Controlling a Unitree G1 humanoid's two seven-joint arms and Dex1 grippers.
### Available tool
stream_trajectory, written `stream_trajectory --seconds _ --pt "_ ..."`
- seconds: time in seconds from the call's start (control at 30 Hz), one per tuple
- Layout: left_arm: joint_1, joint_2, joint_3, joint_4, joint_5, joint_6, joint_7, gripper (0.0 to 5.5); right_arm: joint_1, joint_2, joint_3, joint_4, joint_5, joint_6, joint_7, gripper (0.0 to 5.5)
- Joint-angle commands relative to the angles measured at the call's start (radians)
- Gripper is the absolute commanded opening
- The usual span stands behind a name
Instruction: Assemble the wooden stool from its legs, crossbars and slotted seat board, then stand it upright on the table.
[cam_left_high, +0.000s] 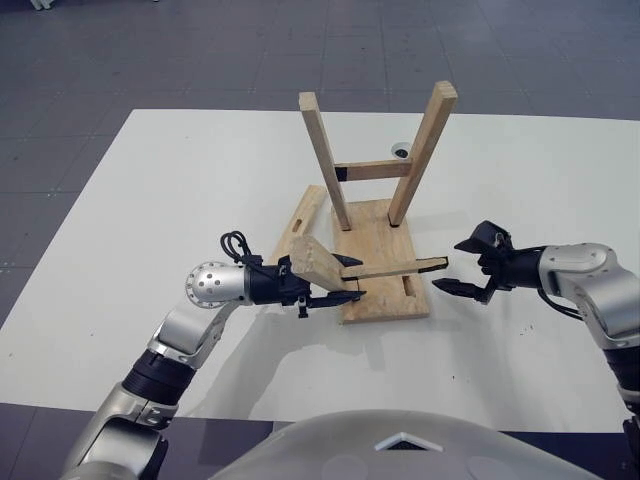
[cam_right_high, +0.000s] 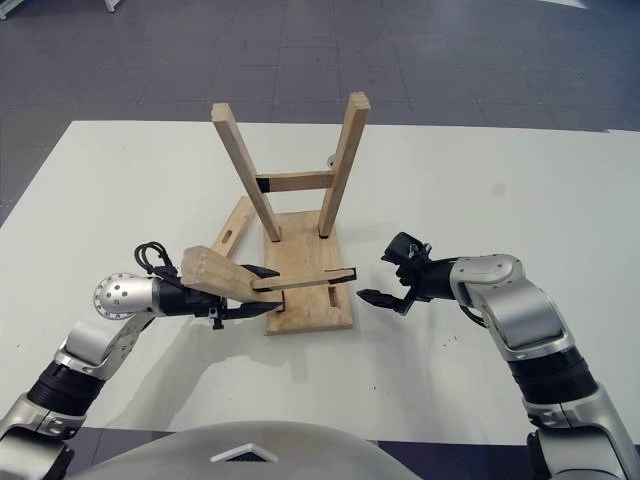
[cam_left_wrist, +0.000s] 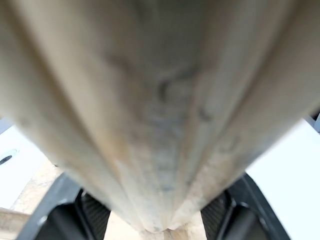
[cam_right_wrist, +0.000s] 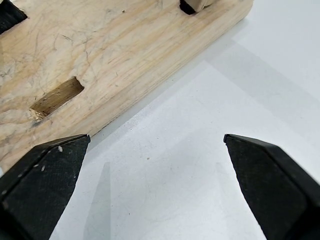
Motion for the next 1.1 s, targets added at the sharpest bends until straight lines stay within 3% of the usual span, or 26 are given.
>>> stream_trajectory --seconds 0.03,0.57,0.83,1.1 --pt "0.151 0.122 -0.204 0.254 0.333 0.112 -0.025 2.05 -0.013 0.005 -0.031 -0.008 0.008 0.027 -0.018 4.94" --pt "0.063 0.158 -0.185 0.237 0.277 0.088 -0.082 2.05 -0.074 0.070 -0.035 -0.054 0.074 0.043 -0.015 4.94" --pt "0.070 0.173 -0.202 0.218 0.248 0.111 -0.095 2.05 0.025 0.065 0.105 -0.115 -0.002 0.039 -0.036 4.94" --pt "-0.004 0.296 -0.302 0.067 0.151 0.491 -0.222 2.05 0.103 0.149 0.134 -0.216 0.010 0.121 -0.169 4.94"
